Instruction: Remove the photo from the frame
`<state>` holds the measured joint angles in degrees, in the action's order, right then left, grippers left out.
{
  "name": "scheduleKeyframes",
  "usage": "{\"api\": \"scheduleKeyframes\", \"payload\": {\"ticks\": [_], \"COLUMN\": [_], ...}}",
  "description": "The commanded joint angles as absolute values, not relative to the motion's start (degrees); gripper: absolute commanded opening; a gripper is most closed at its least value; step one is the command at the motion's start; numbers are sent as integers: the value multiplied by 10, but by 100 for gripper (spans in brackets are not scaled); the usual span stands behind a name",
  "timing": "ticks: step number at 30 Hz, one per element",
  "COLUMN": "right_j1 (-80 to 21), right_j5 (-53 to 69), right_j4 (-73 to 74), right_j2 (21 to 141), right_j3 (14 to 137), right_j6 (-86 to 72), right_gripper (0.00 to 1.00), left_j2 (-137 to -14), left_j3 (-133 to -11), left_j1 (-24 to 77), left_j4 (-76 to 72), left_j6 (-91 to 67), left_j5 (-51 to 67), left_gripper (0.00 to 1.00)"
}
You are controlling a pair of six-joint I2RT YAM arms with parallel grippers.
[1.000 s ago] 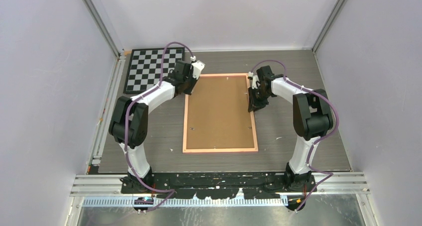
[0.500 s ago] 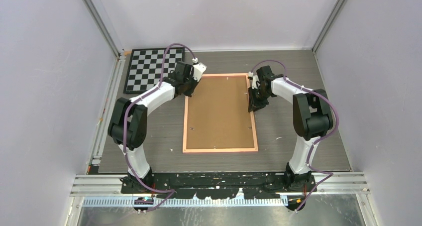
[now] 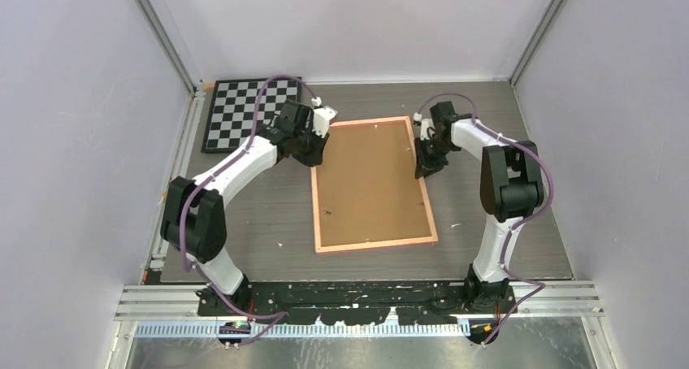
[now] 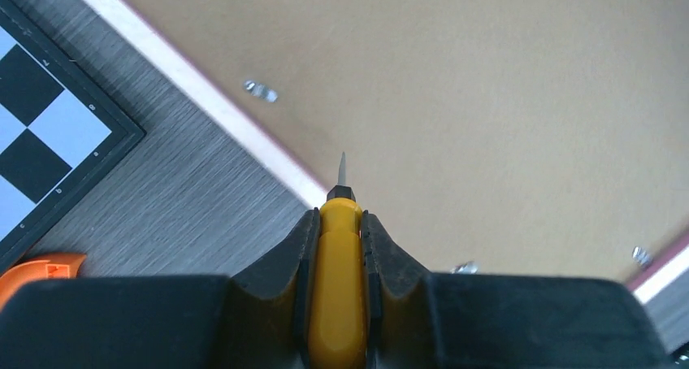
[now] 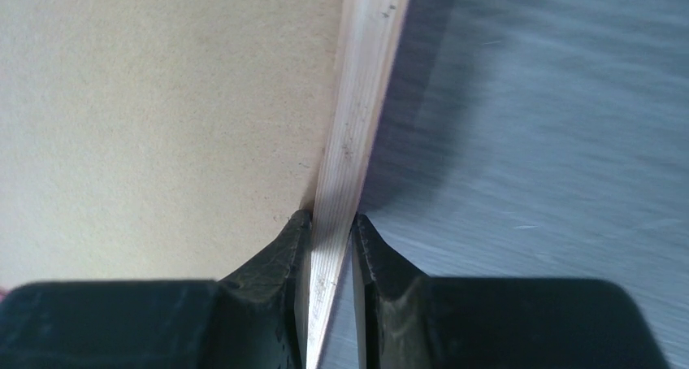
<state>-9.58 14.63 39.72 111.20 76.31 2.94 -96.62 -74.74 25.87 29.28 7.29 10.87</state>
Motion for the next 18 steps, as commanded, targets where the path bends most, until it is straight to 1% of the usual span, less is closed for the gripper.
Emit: {"api": "scheduleKeyframes", "payload": {"ticks": [1,3,4,5,6,8,9,10,11,15,18], "right_j1": [-32,-20,-16,-14,-13,-13,-14,-14,-15,-42,-95], "right_j5": [50,47,45,42,42,43,49,58,67,101,107], "right_j4": [433,445,452,462,472,486,489,492,493,493,489], "right_j2": [1162,1185,1194,1202,1208,1211,1208,1203,1196,1163,1140], "right_j3": [831,883,913,953,982,1033,1053,1070,1082,1092,1069], "right_j6": [133,145,147,149,151,143,136,125,112,60,31], "right_gripper": [1,1,4,12,17,34,45,52,57,60,60], "left_j2": [-910,-894,-886,-875,-870,-855,-846,-841,-836,-817,-803], "left_j3": [-739,-729,-725,-721,-720,-718,-719,-720,-721,-725,-726], "left_j1": [254,253,251,249,246,239,235,230,225,194,167], "left_j4": [309,309,309,310,310,315,317,322,327,344,353], "left_j6": [47,40,36,32,29,22,17,12,7,-21,-34], "left_j5": [138,140,141,141,143,146,149,153,157,172,178], "left_gripper": [0,0,0,0,0,0,0,0,0,0,0]}}
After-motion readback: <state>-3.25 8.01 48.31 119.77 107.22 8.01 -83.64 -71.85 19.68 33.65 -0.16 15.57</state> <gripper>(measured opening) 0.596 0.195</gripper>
